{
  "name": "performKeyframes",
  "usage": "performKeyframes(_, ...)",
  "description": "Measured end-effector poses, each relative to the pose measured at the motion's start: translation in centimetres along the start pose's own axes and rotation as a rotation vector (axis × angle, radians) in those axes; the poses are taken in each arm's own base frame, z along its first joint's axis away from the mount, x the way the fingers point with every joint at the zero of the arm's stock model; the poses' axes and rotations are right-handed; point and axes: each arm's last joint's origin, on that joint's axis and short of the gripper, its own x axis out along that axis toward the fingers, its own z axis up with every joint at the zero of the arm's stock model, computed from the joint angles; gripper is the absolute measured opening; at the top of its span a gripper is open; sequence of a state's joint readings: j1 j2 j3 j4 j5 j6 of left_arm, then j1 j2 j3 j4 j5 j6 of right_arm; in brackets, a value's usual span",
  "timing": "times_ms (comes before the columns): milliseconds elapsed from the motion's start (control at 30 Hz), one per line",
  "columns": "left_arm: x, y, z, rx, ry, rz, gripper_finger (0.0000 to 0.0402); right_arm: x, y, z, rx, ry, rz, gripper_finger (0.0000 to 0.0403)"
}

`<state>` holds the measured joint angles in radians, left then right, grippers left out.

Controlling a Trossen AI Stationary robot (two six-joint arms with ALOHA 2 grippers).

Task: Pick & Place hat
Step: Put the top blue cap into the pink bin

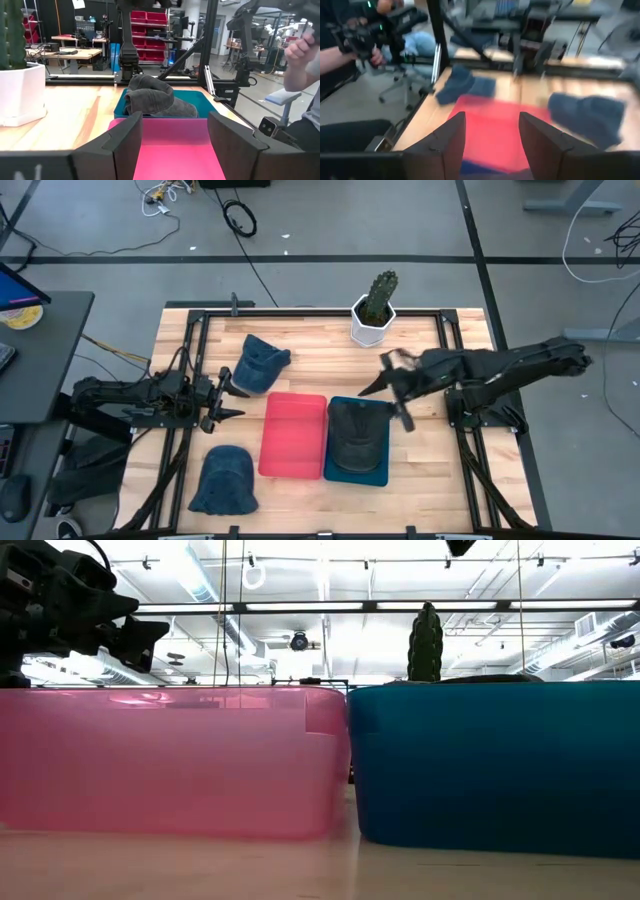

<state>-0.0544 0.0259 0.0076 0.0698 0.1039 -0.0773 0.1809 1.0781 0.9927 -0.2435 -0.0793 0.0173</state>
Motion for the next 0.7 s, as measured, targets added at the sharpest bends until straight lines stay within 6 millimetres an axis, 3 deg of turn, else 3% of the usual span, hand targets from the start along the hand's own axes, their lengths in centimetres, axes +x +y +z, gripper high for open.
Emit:
performKeyframes(200, 0.0, 0.0, 0.3, 0.005, -0.030, 0.000, 0.0227, -3.4, -0.9, -0.8, -0.046, -0.181, -0.057, 0.0188)
performKeyframes(433, 0.0, 0.0, 0.3, -0.092, -0.030, -0.001, 0.0227, -6.0, -1.5, -4.0, -0.058, -0.323, -0.115, 0.0188)
performKeyframes(700, 0.0, 0.1, 0.4, -0.090, -0.044, 0.034, 0.0227, -7.7, -1.5, -7.8, -0.061, -0.446, -0.145, 0.0188)
